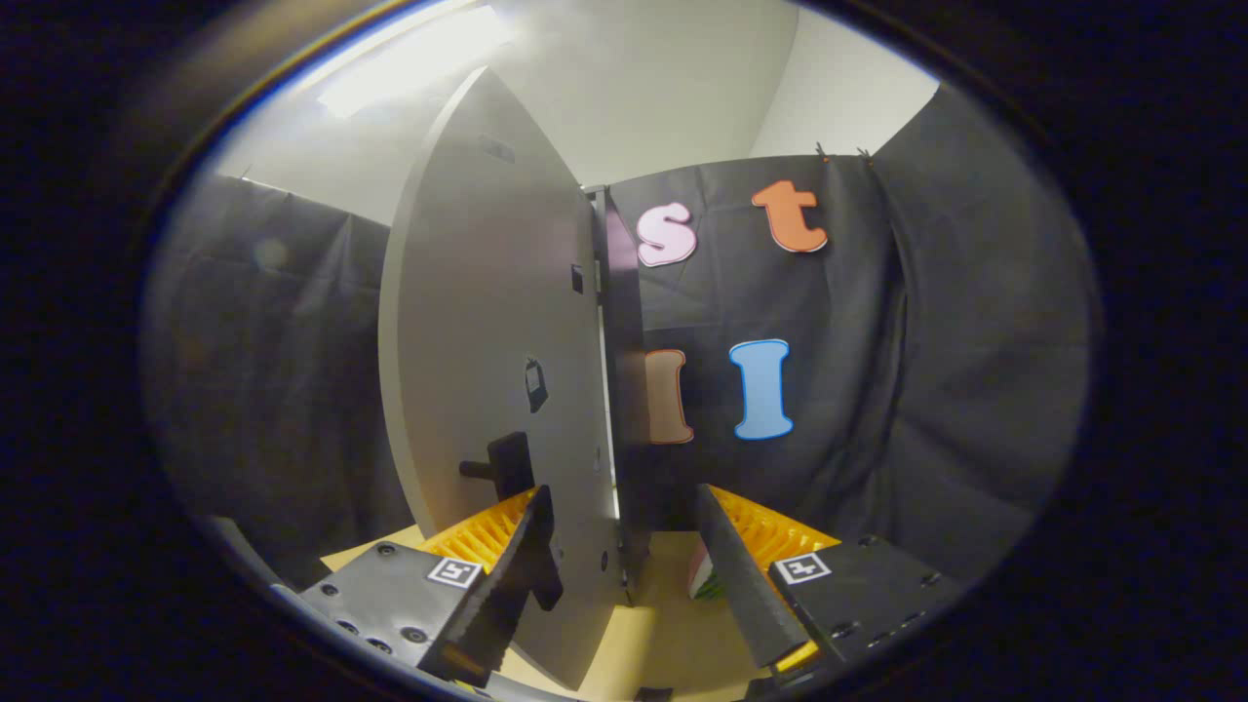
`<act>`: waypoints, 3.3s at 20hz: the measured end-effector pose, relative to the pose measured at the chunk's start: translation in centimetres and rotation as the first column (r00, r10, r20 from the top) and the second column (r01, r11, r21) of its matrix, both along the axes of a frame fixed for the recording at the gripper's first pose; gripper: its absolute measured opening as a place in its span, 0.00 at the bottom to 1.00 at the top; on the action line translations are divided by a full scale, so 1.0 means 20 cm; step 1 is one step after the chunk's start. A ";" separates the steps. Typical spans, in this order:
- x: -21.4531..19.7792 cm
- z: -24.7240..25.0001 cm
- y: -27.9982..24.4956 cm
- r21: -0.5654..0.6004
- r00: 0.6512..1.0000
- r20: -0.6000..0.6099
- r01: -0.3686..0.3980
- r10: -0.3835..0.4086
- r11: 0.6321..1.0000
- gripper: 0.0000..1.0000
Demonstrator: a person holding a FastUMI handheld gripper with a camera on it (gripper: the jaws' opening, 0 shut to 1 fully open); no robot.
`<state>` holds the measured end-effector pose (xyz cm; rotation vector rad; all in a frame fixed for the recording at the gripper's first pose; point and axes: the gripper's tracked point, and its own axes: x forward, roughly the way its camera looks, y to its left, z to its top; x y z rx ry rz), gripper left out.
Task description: Open the shoe cabinet door, grab the shoes and put them into the shoe cabinet, then close the shoe cabinet door.
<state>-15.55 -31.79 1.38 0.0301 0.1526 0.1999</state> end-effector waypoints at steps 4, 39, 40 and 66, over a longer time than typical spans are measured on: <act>0.07 0.01 0.06 -0.041 0.998 0.000 -0.055 0.055 0.998 0.93; 0.71 -0.34 1.43 0.130 0.980 -0.093 -0.162 0.174 0.978 0.94; 0.75 -0.35 1.44 0.127 0.982 -0.093 -0.151 0.163 0.980 0.94; 0.83 -0.44 1.53 0.100 0.993 -0.116 -0.002 0.013 0.995 0.94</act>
